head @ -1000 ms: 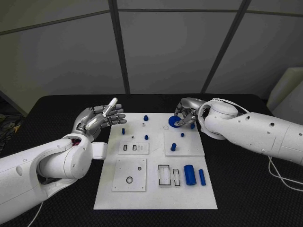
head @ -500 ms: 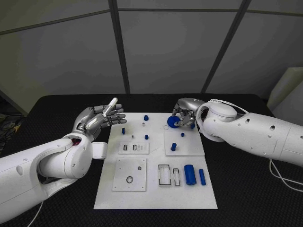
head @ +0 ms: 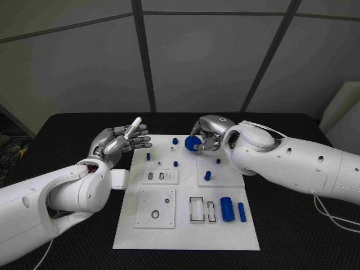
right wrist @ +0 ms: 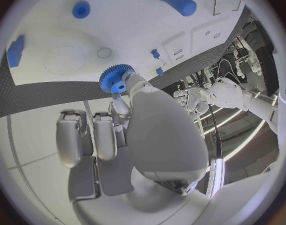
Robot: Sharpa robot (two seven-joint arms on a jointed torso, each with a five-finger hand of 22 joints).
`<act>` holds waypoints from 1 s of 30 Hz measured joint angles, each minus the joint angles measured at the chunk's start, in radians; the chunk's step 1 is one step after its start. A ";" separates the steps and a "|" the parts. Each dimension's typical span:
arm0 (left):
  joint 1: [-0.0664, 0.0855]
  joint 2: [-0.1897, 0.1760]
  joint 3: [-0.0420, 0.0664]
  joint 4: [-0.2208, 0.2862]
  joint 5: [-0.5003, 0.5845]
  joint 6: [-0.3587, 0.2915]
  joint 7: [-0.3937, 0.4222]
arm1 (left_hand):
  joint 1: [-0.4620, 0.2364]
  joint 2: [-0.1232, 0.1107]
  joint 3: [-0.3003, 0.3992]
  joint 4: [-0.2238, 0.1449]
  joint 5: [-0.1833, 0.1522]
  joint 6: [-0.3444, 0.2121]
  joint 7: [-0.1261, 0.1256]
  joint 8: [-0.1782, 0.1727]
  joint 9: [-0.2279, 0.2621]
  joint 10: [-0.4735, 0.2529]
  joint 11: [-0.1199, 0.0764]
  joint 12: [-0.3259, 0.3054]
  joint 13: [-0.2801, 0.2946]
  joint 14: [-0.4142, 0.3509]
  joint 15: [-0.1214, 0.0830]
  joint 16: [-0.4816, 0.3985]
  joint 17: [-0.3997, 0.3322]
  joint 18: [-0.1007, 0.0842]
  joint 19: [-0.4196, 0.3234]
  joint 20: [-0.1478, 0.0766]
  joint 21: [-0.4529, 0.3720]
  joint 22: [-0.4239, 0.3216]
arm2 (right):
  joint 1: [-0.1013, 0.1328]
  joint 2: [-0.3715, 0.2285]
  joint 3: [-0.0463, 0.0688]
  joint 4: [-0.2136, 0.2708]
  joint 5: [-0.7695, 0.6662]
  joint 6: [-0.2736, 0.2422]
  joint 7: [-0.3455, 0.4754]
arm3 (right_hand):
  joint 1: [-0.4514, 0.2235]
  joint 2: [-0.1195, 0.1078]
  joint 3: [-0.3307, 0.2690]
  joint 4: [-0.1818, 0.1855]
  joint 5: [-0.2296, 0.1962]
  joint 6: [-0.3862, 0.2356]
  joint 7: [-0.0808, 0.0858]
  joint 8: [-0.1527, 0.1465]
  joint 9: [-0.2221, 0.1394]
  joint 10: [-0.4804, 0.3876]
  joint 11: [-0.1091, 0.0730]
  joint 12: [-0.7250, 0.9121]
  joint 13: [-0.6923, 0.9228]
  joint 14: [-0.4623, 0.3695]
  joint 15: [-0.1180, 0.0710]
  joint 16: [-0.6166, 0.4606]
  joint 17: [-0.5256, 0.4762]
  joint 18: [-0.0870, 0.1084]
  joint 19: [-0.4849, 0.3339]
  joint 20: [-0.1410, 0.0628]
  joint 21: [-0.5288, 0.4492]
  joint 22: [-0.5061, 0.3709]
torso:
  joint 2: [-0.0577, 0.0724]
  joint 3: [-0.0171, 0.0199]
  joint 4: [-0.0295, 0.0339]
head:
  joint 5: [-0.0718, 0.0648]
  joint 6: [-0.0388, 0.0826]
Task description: Assemble the parts on the task board
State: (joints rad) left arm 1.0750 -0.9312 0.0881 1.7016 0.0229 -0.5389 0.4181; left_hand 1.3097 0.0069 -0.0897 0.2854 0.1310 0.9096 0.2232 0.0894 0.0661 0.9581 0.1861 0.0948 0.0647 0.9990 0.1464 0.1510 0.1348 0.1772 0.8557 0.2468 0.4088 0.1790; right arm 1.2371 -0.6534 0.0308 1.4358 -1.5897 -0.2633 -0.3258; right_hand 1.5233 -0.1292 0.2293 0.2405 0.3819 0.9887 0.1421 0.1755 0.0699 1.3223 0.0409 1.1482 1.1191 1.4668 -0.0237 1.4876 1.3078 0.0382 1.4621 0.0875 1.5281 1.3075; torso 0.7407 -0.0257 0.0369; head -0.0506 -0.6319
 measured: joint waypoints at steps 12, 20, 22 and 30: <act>0.000 0.005 0.000 0.000 -0.001 0.002 -0.003 | 0.004 -0.004 0.000 0.000 0.000 0.000 0.000 0.000 0.000 0.000 0.000 0.000 0.000 0.000 0.000 0.000 0.000 0.000 0.000 0.000 0.000 0.000 | 0.000 0.118 -0.001 -0.071 -0.039 -0.030 0.004 | -0.002 -0.003 0.013 0.000 -0.011 0.001 0.000 -0.011 0.000 0.000 0.000 0.000 0.000 0.000 0.000 0.001 0.000 0.000 0.000 0.000 0.001 0.000 | 0.001 -0.0021 0.0048 | 0.003 0.003; 0.000 0.006 0.000 0.000 -0.001 0.004 -0.004 | 0.004 -0.004 0.000 0.000 0.000 0.000 0.000 0.000 0.000 0.000 0.000 0.000 0.000 0.000 0.000 0.000 0.000 0.000 0.000 0.000 0.000 0.000 | -0.002 0.170 -0.008 -0.128 -0.052 -0.036 0.015 | -0.009 -0.009 0.016 0.002 -0.012 0.001 0.000 -0.013 0.000 0.000 0.000 0.000 0.000 0.000 0.000 0.001 0.000 0.000 0.000 0.000 0.001 0.000 | 0.001 -0.0019 0.0058 | 0.005 0.003; 0.000 0.007 0.000 0.000 -0.001 0.004 -0.005 | 0.004 -0.004 0.000 0.000 0.000 0.000 0.000 0.000 0.000 0.000 0.000 0.000 0.000 0.000 0.000 0.000 0.000 0.000 0.000 0.000 0.000 0.000 | -0.003 0.179 -0.010 -0.138 -0.054 -0.036 0.019 | -0.012 -0.012 0.016 0.002 -0.013 0.001 0.000 -0.013 0.000 0.000 0.000 0.000 0.002 0.000 0.000 0.001 0.000 0.000 0.000 0.000 0.001 0.000 | 0.001 -0.0019 0.0058 | 0.006 0.002; 0.000 0.009 0.000 -0.001 -0.001 0.005 -0.005 | 0.004 -0.004 0.000 0.000 0.000 0.000 0.000 0.000 0.000 0.000 0.000 0.000 0.000 0.000 0.000 0.000 0.000 0.000 0.000 0.000 0.000 0.000 | -0.007 0.203 -0.014 -0.161 -0.057 -0.031 0.033 | -0.012 -0.012 0.016 0.002 -0.015 0.003 -0.001 -0.017 0.000 0.003 -0.003 0.000 0.003 0.000 0.000 0.001 0.000 0.000 0.000 0.000 0.001 0.000 | 0.001 -0.0008 0.0043 | 0.009 -0.001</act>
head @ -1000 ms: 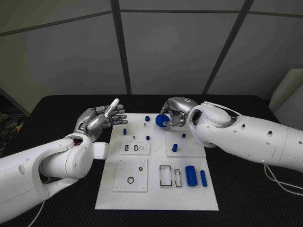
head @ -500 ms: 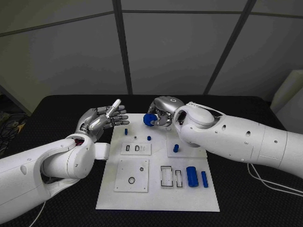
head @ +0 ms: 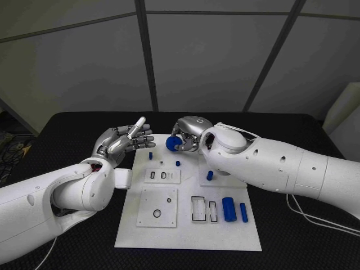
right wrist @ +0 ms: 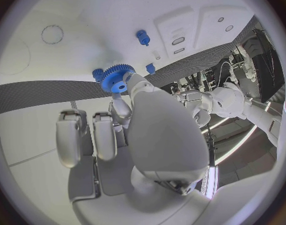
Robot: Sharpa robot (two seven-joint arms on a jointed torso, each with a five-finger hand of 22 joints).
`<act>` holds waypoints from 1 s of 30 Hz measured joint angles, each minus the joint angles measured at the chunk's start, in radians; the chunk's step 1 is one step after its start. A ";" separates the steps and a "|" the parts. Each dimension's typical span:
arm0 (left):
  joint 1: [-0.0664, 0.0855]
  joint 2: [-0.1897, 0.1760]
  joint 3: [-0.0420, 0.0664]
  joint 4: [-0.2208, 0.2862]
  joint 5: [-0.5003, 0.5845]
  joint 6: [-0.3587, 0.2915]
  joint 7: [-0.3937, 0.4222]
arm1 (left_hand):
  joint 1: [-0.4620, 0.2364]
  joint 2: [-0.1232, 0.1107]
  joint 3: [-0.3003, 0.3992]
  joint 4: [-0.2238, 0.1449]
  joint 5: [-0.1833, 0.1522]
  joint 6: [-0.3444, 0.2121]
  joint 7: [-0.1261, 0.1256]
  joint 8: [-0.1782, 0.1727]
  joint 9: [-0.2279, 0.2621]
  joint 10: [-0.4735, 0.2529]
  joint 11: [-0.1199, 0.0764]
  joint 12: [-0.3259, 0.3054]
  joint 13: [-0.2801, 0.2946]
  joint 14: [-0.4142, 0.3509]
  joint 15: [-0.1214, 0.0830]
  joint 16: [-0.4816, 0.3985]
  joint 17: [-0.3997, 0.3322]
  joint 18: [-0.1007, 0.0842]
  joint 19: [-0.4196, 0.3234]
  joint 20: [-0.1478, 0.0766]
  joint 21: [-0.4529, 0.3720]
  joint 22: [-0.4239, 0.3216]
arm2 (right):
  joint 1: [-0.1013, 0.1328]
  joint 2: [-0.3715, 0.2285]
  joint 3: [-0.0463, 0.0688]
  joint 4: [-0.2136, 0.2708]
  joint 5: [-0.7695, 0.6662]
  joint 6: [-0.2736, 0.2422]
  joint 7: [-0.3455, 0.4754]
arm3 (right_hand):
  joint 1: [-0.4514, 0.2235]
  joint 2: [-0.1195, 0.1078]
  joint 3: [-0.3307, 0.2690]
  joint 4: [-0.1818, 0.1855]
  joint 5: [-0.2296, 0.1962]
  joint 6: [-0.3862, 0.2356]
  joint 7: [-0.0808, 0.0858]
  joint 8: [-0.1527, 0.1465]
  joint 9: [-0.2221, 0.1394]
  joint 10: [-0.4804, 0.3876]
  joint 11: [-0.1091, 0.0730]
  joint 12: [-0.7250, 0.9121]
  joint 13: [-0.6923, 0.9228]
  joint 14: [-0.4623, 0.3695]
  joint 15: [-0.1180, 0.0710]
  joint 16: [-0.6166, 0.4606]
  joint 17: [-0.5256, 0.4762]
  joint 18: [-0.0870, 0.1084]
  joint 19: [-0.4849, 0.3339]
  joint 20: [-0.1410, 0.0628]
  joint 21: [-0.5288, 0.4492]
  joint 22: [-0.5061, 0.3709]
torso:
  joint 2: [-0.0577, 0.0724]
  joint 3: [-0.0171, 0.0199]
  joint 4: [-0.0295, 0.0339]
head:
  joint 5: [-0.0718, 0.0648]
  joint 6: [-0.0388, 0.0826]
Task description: Assemble the parts on the task board
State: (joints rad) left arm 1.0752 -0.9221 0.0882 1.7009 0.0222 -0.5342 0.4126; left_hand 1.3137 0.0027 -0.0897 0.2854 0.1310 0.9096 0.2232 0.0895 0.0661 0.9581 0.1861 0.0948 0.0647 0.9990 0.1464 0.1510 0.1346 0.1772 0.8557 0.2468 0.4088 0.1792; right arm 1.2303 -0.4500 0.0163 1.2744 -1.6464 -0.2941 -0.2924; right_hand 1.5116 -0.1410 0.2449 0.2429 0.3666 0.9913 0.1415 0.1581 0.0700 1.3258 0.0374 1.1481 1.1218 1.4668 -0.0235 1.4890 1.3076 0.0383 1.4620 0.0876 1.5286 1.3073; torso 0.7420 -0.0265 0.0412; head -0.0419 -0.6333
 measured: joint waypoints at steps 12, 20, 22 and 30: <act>0.000 0.000 0.000 0.002 0.000 0.001 0.000 | 0.005 0.005 0.000 0.000 0.000 0.000 0.000 0.000 0.000 0.000 0.000 0.000 0.000 0.000 0.000 0.000 0.001 0.000 0.000 0.000 0.000 -0.001 | -0.003 0.010 -0.005 -0.018 -0.001 0.018 0.009 | -0.008 -0.008 0.000 0.000 -0.002 0.001 0.000 0.001 0.000 0.000 0.000 0.000 -0.007 0.000 0.000 0.000 0.000 0.000 0.000 0.000 0.000 0.000 | 0.000 0.0001 -0.0005 | 0.001 -0.006; 0.000 0.000 0.000 0.002 0.000 0.001 0.000 | 0.005 0.005 0.000 0.000 0.000 0.000 0.000 0.000 0.000 0.000 0.000 0.000 0.000 0.000 0.000 0.000 0.001 0.000 0.000 0.000 0.000 -0.001 | -0.003 0.018 -0.008 -0.036 -0.001 0.027 0.009 | -0.054 -0.025 0.007 0.001 -0.036 0.024 -0.001 -0.026 0.001 -0.011 0.011 -0.023 -0.021 0.000 0.000 0.000 0.000 0.000 0.000 0.000 0.000 0.000 | 0.000 0.0001 -0.0005 | 0.001 -0.010; 0.000 -0.001 0.000 0.002 0.000 0.001 0.000 | 0.005 0.005 0.000 0.000 0.000 0.000 0.000 0.000 0.000 0.000 0.000 0.000 0.000 0.000 0.000 0.000 0.001 0.000 0.000 0.000 0.000 -0.001 | -0.003 0.019 -0.009 -0.040 -0.001 0.031 0.009 | -0.070 -0.026 0.003 0.007 -0.036 0.016 0.002 -0.035 0.001 -0.016 0.016 -0.033 -0.026 0.000 0.000 0.000 0.000 0.000 0.000 0.000 0.000 0.000 | 0.000 0.0001 -0.0005 | 0.001 -0.010; 0.000 -0.001 0.000 0.002 0.000 0.002 0.000 | 0.005 0.005 0.000 0.000 0.000 0.000 0.000 0.000 0.000 0.000 0.000 0.000 0.000 0.000 0.000 0.000 0.001 0.000 0.000 0.000 0.000 -0.001 | -0.003 0.023 -0.012 -0.048 -0.001 0.052 0.008 | -0.130 -0.040 -0.045 0.022 -0.071 -0.029 0.011 -0.064 -0.001 -0.025 0.025 -0.045 -0.033 0.000 0.008 0.000 0.000 0.000 0.005 0.010 0.000 0.000 | 0.000 0.0008 -0.0006 | 0.004 -0.013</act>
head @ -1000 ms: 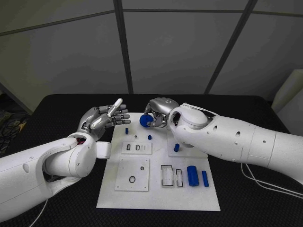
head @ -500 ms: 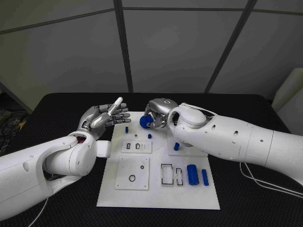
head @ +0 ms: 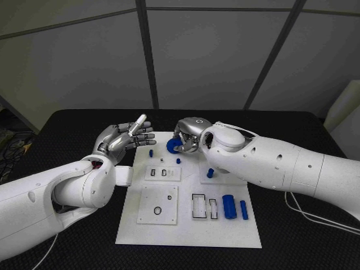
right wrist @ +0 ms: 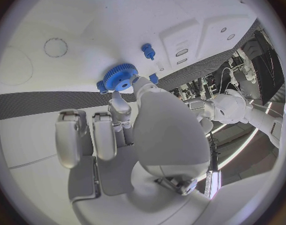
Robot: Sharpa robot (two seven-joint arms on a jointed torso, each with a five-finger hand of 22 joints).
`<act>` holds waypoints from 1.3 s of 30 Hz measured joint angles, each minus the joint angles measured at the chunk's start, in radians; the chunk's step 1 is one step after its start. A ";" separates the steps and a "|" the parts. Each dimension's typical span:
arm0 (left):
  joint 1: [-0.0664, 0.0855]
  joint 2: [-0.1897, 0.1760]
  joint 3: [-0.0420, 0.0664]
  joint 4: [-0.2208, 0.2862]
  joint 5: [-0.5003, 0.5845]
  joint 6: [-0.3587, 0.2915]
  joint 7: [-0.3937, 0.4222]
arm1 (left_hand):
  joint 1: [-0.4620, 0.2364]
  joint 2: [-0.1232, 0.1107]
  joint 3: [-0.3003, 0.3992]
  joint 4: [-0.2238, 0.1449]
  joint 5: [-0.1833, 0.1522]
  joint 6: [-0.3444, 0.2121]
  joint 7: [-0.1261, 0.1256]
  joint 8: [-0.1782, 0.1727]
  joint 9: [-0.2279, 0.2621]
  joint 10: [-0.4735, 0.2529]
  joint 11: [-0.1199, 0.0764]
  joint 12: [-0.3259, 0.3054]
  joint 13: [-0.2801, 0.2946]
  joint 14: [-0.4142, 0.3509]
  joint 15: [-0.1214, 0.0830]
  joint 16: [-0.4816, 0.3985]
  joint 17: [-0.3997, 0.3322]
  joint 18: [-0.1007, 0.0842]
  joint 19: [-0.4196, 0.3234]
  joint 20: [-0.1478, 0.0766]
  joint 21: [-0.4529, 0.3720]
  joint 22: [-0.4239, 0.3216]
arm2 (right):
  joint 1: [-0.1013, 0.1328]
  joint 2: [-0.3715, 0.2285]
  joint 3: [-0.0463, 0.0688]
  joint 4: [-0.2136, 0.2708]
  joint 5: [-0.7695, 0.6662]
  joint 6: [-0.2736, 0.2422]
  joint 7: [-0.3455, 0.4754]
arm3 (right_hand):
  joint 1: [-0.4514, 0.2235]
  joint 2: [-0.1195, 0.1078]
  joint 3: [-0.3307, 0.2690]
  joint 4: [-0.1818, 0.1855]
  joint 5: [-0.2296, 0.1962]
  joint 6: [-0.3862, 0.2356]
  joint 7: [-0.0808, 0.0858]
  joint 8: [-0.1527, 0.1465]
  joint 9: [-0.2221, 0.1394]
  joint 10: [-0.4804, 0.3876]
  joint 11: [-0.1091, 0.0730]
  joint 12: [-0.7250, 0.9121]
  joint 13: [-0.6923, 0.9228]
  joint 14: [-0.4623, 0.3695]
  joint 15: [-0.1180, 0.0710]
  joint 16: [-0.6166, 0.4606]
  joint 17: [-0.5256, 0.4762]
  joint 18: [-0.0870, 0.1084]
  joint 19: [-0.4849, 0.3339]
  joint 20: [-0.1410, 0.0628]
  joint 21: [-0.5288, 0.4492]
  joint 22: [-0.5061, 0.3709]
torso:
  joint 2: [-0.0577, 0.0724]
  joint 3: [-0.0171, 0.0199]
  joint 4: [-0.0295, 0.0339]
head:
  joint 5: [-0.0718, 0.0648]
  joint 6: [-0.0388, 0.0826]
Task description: Assemble the parts on the task board
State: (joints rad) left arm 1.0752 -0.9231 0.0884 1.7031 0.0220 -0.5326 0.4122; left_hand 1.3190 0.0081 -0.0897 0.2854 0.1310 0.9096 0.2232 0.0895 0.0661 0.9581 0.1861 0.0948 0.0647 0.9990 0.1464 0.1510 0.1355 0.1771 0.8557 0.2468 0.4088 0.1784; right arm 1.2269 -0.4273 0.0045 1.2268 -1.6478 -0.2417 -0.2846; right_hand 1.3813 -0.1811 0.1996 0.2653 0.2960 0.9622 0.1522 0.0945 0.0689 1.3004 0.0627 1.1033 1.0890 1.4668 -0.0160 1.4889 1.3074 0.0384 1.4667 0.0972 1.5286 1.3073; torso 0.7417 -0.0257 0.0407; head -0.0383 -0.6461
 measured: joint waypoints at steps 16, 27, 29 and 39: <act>0.000 0.000 0.000 -0.001 0.000 0.000 0.000 | 0.000 0.000 0.000 0.000 0.000 0.000 0.000 0.000 0.000 0.000 0.000 0.000 0.000 0.000 0.000 0.000 0.000 0.000 0.000 0.000 0.000 0.000 | 0.003 -0.004 -0.002 -0.004 0.008 0.039 -0.002 | -0.173 0.052 -0.079 0.028 0.023 0.002 0.005 -0.014 0.010 0.000 0.007 0.031 0.046 0.000 0.007 0.010 0.000 0.000 -0.001 0.008 0.000 0.000 | 0.000 0.0006 -0.0011 | 0.000 0.000; 0.000 -0.001 0.000 -0.001 0.000 0.000 -0.001 | 0.003 -0.003 0.000 0.000 0.000 0.000 0.000 0.000 0.000 0.000 0.000 -0.004 0.000 0.000 0.000 0.000 0.000 0.000 0.000 0.000 0.000 0.000 | -0.001 -0.026 -0.005 0.013 0.018 0.040 -0.015 | -0.180 0.051 -0.080 0.028 0.044 0.005 0.007 -0.013 0.007 0.004 0.003 0.038 0.054 0.000 0.007 0.010 0.000 0.000 -0.001 0.008 0.000 0.001 | 0.000 0.0011 -0.0015 | 0.000 -0.001; 0.000 -0.001 0.000 -0.001 0.000 0.000 -0.001 | 0.005 -0.005 0.000 0.000 0.000 0.000 0.000 0.000 0.000 0.000 0.000 -0.004 0.000 0.000 0.000 0.000 0.001 0.000 0.000 0.000 0.000 0.000 | -0.001 -0.032 -0.005 0.018 0.020 0.028 -0.015 | -0.180 0.051 -0.080 0.028 0.057 0.005 0.008 -0.013 0.007 0.004 0.003 0.038 0.056 0.000 0.007 0.010 0.000 0.000 -0.001 0.008 0.000 0.001 | 0.000 0.0012 -0.0016 | 0.000 -0.002; 0.000 -0.003 0.000 -0.001 0.000 0.000 -0.001 | 0.005 -0.005 0.000 0.000 0.000 0.000 0.000 0.000 0.000 0.000 0.000 -0.004 0.000 0.000 0.000 0.000 0.001 0.000 0.000 0.000 0.000 -0.001 | -0.003 -0.115 -0.004 0.086 0.051 -0.104 0.007 | -0.139 0.049 -0.067 0.015 0.085 0.005 0.008 -0.017 0.008 0.004 0.003 0.039 0.063 0.000 0.007 0.010 0.001 0.000 -0.001 0.008 0.000 0.001 | 0.000 0.0012 -0.0018 | 0.000 0.001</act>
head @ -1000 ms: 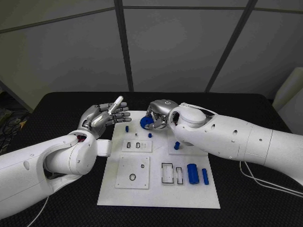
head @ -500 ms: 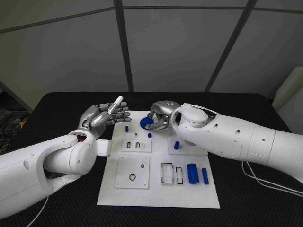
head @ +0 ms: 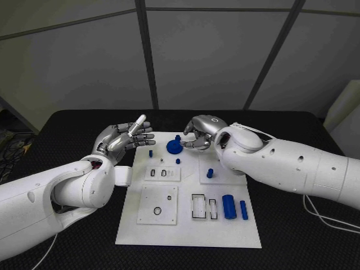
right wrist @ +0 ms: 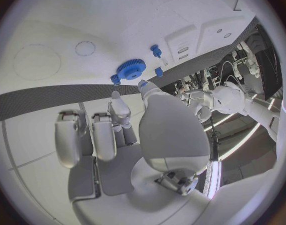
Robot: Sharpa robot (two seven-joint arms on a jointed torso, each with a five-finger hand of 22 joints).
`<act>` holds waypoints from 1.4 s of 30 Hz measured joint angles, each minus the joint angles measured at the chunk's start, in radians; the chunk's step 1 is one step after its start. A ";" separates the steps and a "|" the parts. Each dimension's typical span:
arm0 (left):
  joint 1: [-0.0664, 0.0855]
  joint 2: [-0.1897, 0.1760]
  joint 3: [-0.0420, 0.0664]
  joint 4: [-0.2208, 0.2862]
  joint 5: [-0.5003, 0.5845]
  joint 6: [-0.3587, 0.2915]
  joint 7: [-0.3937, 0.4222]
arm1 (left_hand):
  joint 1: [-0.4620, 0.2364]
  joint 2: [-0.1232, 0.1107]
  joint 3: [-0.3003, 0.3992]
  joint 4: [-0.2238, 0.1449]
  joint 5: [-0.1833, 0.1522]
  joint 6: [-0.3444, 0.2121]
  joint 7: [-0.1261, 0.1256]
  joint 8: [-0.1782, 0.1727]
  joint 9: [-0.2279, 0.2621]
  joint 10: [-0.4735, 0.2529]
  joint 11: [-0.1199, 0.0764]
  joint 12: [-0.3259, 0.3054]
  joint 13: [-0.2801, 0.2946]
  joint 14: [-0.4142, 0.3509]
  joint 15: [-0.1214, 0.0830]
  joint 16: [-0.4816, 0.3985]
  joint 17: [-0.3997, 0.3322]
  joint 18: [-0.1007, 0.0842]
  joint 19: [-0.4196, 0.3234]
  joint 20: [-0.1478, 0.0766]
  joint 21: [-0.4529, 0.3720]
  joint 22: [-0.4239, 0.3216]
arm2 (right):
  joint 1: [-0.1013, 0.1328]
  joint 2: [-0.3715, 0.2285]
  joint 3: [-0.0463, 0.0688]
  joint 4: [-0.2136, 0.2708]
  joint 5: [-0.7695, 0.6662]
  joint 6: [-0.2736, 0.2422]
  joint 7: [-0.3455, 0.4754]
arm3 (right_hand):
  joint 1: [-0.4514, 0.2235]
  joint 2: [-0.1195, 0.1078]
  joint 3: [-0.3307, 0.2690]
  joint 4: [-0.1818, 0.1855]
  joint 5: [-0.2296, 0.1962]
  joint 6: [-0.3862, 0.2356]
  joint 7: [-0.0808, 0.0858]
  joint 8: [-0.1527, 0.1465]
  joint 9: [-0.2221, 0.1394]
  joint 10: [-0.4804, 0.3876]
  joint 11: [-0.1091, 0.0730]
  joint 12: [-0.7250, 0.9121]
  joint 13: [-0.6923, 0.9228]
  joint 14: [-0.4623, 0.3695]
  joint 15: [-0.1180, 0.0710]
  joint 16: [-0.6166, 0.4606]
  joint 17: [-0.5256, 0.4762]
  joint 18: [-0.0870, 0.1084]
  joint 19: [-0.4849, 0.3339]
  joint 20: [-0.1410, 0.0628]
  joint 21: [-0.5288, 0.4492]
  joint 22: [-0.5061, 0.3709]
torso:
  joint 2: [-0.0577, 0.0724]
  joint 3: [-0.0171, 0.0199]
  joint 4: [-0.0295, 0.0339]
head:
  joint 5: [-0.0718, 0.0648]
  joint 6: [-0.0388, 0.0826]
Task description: Assemble the parts on the task board
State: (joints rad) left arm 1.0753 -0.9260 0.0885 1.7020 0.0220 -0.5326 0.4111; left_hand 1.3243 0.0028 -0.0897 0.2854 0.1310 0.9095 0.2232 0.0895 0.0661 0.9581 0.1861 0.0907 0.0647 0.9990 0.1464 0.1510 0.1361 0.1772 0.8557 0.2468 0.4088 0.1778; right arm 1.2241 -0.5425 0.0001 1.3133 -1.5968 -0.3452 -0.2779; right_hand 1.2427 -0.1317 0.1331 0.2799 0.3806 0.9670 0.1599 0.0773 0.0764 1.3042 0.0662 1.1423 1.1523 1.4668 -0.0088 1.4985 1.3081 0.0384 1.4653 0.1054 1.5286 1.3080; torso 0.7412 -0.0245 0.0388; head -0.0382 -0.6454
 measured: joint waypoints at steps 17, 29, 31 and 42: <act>0.000 -0.005 0.000 -0.005 0.000 0.000 0.000 | 0.004 0.004 0.000 0.000 0.000 0.000 0.000 -0.004 0.000 0.000 0.000 0.000 0.000 0.000 0.000 0.000 0.000 0.000 0.000 0.000 0.000 0.000 | 0.000 -0.337 0.000 0.126 0.287 -0.100 0.200 | 0.174 -0.026 0.031 -0.069 -0.066 0.024 -0.015 0.000 0.003 0.016 -0.009 0.022 0.028 0.000 0.000 0.006 0.000 0.000 0.000 0.000 0.000 0.000 | -0.006 0.0075 -0.0249 | -0.005 0.015; -0.001 0.003 0.000 -0.023 0.000 0.002 -0.001 | 0.004 0.004 0.000 0.000 0.000 0.000 0.000 -0.004 0.000 0.000 0.000 0.000 0.000 0.000 0.000 0.000 0.000 0.000 0.000 0.000 0.000 0.000 | -0.016 -0.379 0.000 0.074 0.381 -0.072 0.298 | 0.195 -0.031 0.031 -0.081 -0.061 0.024 -0.015 -0.005 0.001 0.016 -0.009 0.022 0.028 0.000 0.000 0.006 0.000 0.000 0.000 0.000 0.000 0.000 | -0.010 0.0167 -0.0344 | -0.015 0.013; -0.001 0.004 0.000 -0.026 0.000 0.003 -0.002 | 0.004 0.004 0.000 0.000 0.000 0.000 0.000 -0.004 0.000 0.000 0.000 0.000 0.000 0.000 0.000 0.000 0.000 0.000 0.000 0.000 0.000 0.000 | -0.022 -0.378 -0.001 0.067 0.390 -0.065 0.306 | 0.200 -0.036 0.034 -0.083 -0.061 0.020 -0.011 -0.005 0.000 0.016 -0.009 0.022 0.027 0.000 0.000 0.006 0.000 0.000 0.000 0.000 0.000 0.000 | -0.010 0.0163 -0.0345 | -0.016 0.012; -0.001 0.010 0.000 -0.031 0.000 0.005 -0.004 | 0.004 0.004 0.000 0.000 0.000 0.000 0.000 -0.004 0.000 0.000 0.000 0.000 0.000 0.000 0.000 0.000 0.001 0.000 0.000 0.000 0.000 -0.001 | -0.054 -0.356 -0.001 0.029 0.415 -0.033 0.326 | 0.225 -0.043 0.036 -0.099 -0.073 0.013 -0.011 -0.005 -0.002 0.016 -0.009 0.018 0.024 0.000 0.000 0.006 0.000 0.000 0.000 0.000 0.000 0.000 | -0.010 0.0132 -0.0329 | -0.017 0.008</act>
State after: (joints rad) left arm 1.0741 -0.9164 0.0881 1.6713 0.0219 -0.5271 0.4070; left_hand 1.3281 0.0067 -0.0897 0.2855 0.1310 0.9096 0.2232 0.0853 0.0661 0.9581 0.1861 0.0908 0.0647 0.9989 0.1464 0.1510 0.1367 0.1772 0.8557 0.2468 0.4088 0.1771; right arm 1.1705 -0.8986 -0.0011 1.3427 -1.1816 -0.3781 0.0481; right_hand 1.4675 -0.1746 0.1689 0.1805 0.3077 0.9803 0.1487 0.0724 0.0747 1.3204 0.0572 1.1602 1.1762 1.4668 -0.0089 1.5041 1.3076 0.0384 1.4653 0.1053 1.5285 1.3076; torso 0.7316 -0.0113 0.0059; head -0.0556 -0.6374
